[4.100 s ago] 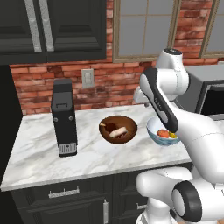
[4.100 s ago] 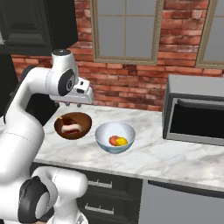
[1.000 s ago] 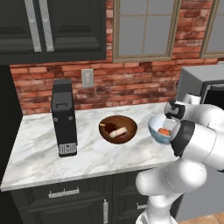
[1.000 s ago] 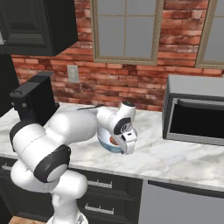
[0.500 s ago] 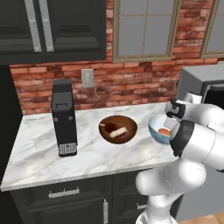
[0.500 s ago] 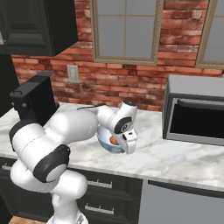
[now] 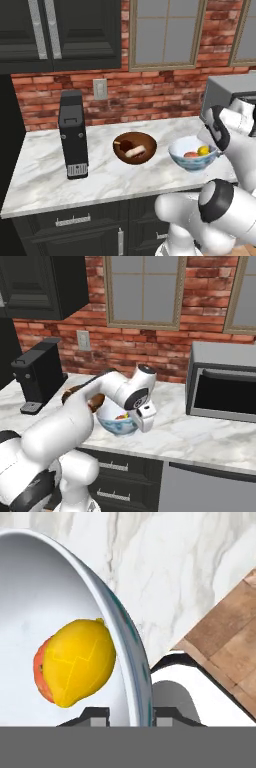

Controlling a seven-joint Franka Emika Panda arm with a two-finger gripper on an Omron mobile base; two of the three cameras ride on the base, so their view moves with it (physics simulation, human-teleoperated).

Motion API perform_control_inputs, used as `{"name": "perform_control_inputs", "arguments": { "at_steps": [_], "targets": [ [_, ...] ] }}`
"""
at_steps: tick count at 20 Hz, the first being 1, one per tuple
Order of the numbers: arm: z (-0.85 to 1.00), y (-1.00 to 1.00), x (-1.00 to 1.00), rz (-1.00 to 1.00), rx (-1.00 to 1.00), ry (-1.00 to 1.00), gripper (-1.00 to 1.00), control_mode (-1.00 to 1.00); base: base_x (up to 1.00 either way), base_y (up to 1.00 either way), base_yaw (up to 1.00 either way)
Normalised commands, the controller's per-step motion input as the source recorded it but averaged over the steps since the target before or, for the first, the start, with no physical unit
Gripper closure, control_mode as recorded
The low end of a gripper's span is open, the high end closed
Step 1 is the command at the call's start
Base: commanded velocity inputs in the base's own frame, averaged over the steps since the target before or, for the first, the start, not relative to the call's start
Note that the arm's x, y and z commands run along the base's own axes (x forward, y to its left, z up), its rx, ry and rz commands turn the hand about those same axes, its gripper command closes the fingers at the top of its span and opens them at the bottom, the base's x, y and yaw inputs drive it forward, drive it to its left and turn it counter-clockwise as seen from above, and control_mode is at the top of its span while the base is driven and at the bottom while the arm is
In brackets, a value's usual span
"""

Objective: Place the bowl with the squash and lemon on the top shelf of the fridge. Place the bowl with the steaks on the second highest shelf of the fridge.

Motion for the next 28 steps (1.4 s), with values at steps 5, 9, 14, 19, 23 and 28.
{"name": "perform_control_inputs", "arguments": {
  "at_steps": [5,9,14,19,23,28],
  "targets": [
    [1.0,0.65,-0.96,0.0,-0.01,-0.19,1.0,-1.0,0.0,0.0,0.0],
    [1.0,0.71,-0.92,0.0,0.0,-0.17,1.0,-1.0,0.0,0.0,0.0],
    [0.87,0.44,-0.49,-0.05,0.13,-0.07,1.0,-1.0,0.0,0.0,0.0],
    [0.18,0.0,-0.01,-0.05,0.2,0.02,1.0,-1.0,0.0,0.0,0.0],
    [0.0,0.0,-0.05,0.0,0.0,0.0,1.0,-1.0,0.0,0.0,0.0],
    [0.0,-0.02,-0.28,0.0,0.0,0.0,1.0,1.0,-0.23,0.0,0.01]
  ]
}}
